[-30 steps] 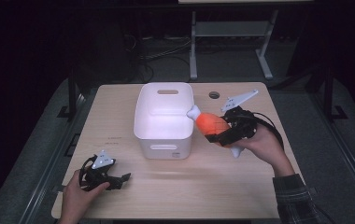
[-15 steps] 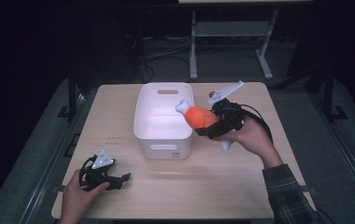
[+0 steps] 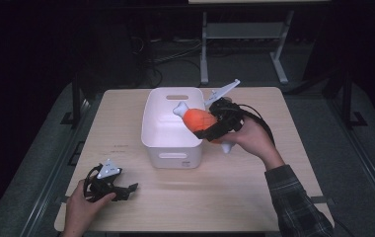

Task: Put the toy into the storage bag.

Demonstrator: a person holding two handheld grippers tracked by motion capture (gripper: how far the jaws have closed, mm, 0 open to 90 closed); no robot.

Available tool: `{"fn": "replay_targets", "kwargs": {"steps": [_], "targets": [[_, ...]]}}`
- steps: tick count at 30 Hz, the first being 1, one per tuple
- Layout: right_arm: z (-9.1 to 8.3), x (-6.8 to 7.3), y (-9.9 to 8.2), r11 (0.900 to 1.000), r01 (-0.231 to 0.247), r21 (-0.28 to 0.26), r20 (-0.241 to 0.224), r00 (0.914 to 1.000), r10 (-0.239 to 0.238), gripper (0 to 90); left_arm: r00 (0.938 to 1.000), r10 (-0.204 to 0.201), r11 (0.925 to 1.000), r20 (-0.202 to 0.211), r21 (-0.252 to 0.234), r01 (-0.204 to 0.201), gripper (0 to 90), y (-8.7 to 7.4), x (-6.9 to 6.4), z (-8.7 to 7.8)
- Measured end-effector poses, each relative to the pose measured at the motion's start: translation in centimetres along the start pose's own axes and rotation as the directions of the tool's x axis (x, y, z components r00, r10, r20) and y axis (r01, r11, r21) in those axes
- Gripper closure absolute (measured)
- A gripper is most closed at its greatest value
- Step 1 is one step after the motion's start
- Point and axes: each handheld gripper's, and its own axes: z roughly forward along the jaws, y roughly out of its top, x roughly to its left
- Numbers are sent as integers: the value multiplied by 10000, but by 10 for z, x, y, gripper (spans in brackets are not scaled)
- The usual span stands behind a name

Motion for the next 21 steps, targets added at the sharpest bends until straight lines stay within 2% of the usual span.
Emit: {"fn": "replay_targets", "kwargs": {"steps": [9,21], "targets": [[15,1,18,9999,103,54,-119,9999,-103,231,10000,-4,10000,-1,-2,4,128,0,0,0],[38,7,42,9987,293,412,-169,9994,-286,231,10000,21,10000,-1,22,-21,129,0,0,0]]}}
